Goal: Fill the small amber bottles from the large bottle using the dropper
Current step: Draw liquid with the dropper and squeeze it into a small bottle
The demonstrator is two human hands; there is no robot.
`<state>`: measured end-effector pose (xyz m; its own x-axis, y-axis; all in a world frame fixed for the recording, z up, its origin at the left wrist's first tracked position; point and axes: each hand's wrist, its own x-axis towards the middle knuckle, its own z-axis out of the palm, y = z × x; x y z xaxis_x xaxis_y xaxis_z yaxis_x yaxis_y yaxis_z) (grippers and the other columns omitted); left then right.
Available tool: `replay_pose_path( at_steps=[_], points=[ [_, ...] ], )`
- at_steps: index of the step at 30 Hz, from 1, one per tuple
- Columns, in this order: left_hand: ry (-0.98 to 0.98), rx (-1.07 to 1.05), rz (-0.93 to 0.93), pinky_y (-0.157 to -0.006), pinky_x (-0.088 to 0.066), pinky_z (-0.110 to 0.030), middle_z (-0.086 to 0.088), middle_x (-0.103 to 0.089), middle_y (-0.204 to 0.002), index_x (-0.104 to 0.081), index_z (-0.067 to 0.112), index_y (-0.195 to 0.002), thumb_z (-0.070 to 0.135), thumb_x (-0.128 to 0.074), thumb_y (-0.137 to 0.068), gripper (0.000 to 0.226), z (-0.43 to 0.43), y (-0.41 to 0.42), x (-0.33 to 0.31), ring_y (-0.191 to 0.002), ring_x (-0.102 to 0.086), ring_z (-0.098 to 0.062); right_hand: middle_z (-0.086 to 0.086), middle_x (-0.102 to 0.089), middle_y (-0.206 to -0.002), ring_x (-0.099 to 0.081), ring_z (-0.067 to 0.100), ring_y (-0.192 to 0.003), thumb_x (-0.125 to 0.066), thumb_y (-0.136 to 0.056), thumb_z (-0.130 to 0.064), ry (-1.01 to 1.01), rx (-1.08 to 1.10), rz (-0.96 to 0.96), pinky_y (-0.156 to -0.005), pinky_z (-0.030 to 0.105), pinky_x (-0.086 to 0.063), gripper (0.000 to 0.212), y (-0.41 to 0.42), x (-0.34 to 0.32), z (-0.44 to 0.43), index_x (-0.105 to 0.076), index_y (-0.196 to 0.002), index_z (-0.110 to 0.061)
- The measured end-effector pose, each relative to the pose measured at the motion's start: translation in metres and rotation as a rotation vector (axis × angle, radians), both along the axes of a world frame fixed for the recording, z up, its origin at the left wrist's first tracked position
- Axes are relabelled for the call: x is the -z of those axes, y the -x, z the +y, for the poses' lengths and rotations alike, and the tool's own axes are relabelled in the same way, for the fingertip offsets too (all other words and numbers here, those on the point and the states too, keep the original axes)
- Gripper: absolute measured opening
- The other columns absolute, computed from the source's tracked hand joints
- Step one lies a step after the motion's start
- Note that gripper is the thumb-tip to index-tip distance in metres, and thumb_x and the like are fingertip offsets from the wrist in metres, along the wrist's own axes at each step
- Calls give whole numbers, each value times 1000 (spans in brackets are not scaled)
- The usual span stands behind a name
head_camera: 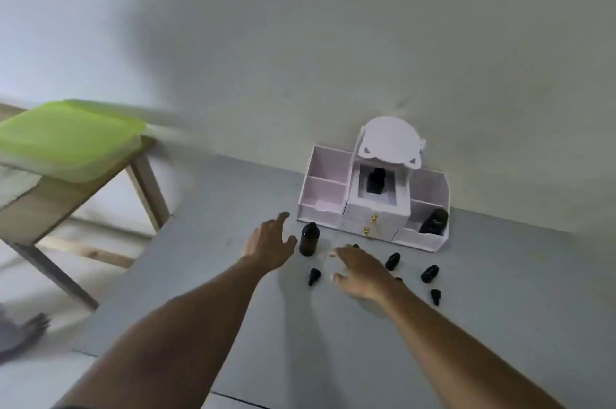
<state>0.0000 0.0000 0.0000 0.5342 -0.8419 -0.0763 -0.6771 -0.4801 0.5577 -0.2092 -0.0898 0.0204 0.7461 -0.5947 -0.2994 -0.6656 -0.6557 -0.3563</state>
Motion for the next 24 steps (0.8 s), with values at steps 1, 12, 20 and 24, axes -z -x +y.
replay_pose_path(
  at_steps=[1,12,20,24],
  points=[
    [-14,-17,16,-95,-51,-42,-9,-62,-133,-32,30,-151,42,-56,-93,64,2,1,15,-117,-61,-32,-4,-36,-154,-45,21,-137,-58,-95,-34,-14,-13,-3,-109,37,-41,56,-3,16,4,-37,-147,-30],
    [350,-83,177,-95,-54,-43,-4,-62,-131,-35,32,-149,28,-68,-88,69,-28,-1,114,-103,-64,-21,1,-44,-151,-46,22,-132,-54,-90,-18,261,-57,-407,-103,44,-44,51,-24,150,13,-52,-140,-27],
    [551,-117,270,-88,-55,-34,-6,-64,-125,-47,27,-142,25,-73,-85,63,-27,14,127,-100,-64,-22,4,-62,-116,-58,21,-103,-58,-86,-11,264,-46,-637,-90,42,-53,34,-18,163,15,-67,-119,-12],
    [662,-169,371,-81,-51,-22,-5,-65,-124,-47,27,-143,30,-77,-84,66,-28,15,127,-100,-65,-18,-1,-62,-113,-59,13,-101,-64,-89,-15,241,-62,-714,-91,33,-54,26,-18,164,13,-65,-114,-16]
  ],
)
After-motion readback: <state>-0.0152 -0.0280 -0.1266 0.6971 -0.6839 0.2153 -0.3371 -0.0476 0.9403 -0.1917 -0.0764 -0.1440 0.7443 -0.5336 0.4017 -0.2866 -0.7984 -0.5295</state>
